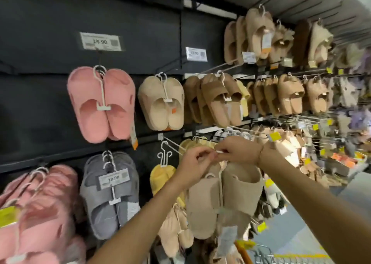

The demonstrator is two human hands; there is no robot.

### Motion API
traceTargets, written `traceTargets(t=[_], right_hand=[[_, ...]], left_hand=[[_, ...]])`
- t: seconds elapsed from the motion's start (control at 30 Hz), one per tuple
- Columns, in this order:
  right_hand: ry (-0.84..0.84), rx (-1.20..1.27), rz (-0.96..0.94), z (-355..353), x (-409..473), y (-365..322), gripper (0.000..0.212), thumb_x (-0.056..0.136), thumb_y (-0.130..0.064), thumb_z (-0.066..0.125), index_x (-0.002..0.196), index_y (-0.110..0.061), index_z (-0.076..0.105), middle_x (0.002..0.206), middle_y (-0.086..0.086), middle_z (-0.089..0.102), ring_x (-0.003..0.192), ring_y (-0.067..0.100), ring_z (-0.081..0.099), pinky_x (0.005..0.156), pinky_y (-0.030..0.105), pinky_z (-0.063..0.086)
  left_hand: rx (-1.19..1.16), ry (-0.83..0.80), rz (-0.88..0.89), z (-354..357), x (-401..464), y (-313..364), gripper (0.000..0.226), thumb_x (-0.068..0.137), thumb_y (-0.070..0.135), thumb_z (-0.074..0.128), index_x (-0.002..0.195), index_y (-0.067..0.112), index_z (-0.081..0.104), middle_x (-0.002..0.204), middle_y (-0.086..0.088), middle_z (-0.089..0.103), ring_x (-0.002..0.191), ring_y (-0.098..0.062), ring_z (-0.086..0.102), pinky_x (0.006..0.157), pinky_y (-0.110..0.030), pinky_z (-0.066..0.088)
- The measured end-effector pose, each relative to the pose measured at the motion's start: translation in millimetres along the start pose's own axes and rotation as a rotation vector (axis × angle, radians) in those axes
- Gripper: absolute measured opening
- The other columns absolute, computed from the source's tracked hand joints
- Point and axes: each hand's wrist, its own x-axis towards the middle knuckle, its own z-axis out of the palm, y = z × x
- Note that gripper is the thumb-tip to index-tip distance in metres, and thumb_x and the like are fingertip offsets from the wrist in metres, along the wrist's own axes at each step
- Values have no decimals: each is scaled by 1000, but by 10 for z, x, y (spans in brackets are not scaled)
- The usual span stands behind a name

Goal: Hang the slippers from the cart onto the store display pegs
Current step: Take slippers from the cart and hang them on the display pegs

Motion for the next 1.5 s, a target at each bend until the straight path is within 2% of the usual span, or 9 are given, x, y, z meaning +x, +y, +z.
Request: traceTargets(t=[0.07,0.23,0.4,0.5,0.57,0.8,1.03,1.4,1.5], right_hand=[[37,9,-55,-78,174,-143,46,92,-38,70,55,-38,43,52,-7,41,52,8,43,54,23,32],[219,117,-118,-237,500,-246,43,85,-54,70,68,-16,57,62,-1,52,58,12,47,61,34,42],[432,353,84,-500,447,-150,47,80,-66,67,108,-29,58,97,-9,63,86,8,57,72,27,47],[498,761,197,-552,370,14,53,83,-61,69,122,-30,51,106,-9,59,93,9,58,70,27,49],[542,1012,166,-533,374,101,46,87,-53,68,122,-24,56,109,-6,62,94,8,59,66,25,49],[709,1118,231,-479,717,455,31,99,-45,54,113,-19,62,100,2,64,87,13,58,68,28,44],[752,1239,242,-604,1149,915,27,93,-44,62,104,-20,66,98,4,68,90,21,63,71,34,50],[827,1201,156,-910,1678,1290,30,92,-49,61,105,-23,66,97,0,70,92,18,66,80,36,55],[831,1199,152,-974,1824,1320,30,90,-48,62,103,-21,66,97,2,70,92,20,67,82,37,57]], left_hand=[[28,55,-1,-216,-21,77,12,95,14,66,89,16,76,85,4,75,82,-8,68,76,-22,50],[119,232,-62,-666,71,390,16,95,17,67,87,27,76,83,12,75,82,0,69,76,-15,50],[131,437,-94,-1039,460,715,22,92,23,68,73,24,78,77,6,75,83,-13,71,84,-35,55],[139,488,-106,-1152,782,855,23,91,22,66,73,14,78,78,-6,76,81,-18,70,86,-45,56],[160,496,-116,-1169,980,908,22,91,22,66,75,14,79,82,-6,76,85,-22,71,87,-44,56],[331,487,-210,-969,1539,723,28,91,40,63,67,33,75,79,12,70,88,-11,65,90,-39,52],[340,510,-155,-914,2050,650,25,94,31,65,74,20,77,75,13,72,81,-3,64,82,-27,50],[384,657,-36,-1061,2631,632,8,82,25,70,81,27,78,76,17,74,87,-8,73,83,-38,61],[420,660,-53,-1148,2724,609,21,79,19,69,91,32,79,86,19,76,88,-6,72,84,-39,61]])
